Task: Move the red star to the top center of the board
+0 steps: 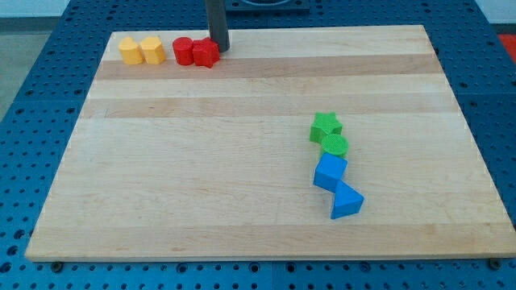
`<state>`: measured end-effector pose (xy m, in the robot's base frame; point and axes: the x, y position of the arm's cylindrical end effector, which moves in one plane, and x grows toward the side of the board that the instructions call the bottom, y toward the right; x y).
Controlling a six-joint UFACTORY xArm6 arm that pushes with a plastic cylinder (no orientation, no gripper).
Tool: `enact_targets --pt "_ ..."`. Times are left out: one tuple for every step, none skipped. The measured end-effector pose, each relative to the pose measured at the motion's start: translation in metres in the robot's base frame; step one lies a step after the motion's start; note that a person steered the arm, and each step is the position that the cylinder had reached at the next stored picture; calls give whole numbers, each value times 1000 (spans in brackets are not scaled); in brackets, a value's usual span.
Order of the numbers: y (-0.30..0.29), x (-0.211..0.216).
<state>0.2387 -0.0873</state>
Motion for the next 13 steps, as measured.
enact_targets --pt "13 0" --pt "38 -5" --pt "29 -18" --pt "4 -20" --pt "4 -20" --pt "4 -20" --pt "0 -31" --pt "-18 -28" --pt "-40 4" --pt "-47 36" --pt "-31 42" --pt "-39 53" --pt "-50 90"
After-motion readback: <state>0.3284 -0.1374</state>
